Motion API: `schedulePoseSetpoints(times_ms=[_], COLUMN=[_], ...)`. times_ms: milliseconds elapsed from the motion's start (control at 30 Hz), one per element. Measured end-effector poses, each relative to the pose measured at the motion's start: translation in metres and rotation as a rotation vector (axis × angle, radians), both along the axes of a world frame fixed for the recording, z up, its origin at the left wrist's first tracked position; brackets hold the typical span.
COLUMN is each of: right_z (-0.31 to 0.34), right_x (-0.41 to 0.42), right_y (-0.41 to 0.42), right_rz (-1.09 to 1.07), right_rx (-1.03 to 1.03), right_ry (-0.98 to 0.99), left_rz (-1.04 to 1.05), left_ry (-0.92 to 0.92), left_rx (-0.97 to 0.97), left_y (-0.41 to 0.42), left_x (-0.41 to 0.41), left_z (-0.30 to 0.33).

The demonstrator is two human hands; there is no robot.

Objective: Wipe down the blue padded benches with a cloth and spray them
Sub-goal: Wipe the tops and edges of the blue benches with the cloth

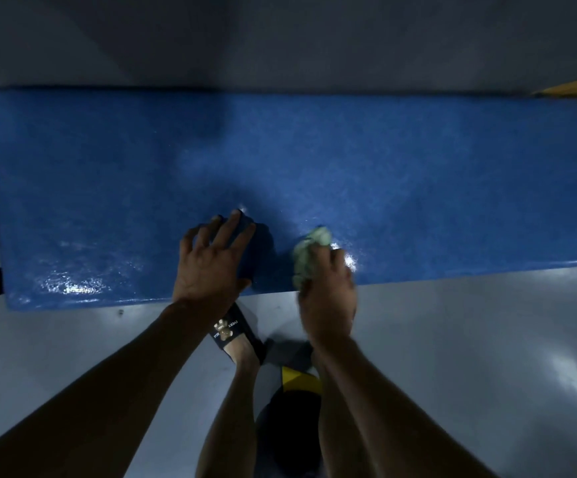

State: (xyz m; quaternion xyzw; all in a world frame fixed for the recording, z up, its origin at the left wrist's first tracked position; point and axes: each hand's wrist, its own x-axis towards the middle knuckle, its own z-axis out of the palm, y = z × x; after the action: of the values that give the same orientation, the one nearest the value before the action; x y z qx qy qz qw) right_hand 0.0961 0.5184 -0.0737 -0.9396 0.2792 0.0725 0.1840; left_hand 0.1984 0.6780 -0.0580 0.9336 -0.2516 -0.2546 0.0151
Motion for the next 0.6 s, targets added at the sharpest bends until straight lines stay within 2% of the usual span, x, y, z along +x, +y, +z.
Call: schedulePoseSetpoints(times_ms=[133, 233, 300, 400, 500, 600], right_z=[0.012, 0.013, 0.012, 0.013, 0.004, -0.004], right_x=[0.001, -0.004, -0.009, -0.012, -0.003, 0.007], right_y=[0.002, -0.055, -0.103, -0.145, -0.108, -0.024], right_rz=[0.246, 0.376, 0.241, -0.078, -0.161, -0.07], right_rx=[0.116, 0.028, -0.02, -0.08, -0.102, -0.019], right_ry=[0.053, 0.097, 0.078, 0.069, 0.061, -0.019], left_rz=[0.004, 0.007, 0.006, 0.01, 0.02, 0.015], left_ry=[-0.01, -0.011, -0.001, -0.002, -0.001, -0.013], left_rx=[-0.019, -0.041, -0.046, -0.061, -0.087, -0.116], left_y=[0.003, 0.004, 0.005, 0.006, 0.006, 0.007], left_x=[0.002, 0.003, 0.002, 0.001, 0.0, 0.001], left_z=[0.0, -0.001, -0.002, -0.005, -0.005, -0.003])
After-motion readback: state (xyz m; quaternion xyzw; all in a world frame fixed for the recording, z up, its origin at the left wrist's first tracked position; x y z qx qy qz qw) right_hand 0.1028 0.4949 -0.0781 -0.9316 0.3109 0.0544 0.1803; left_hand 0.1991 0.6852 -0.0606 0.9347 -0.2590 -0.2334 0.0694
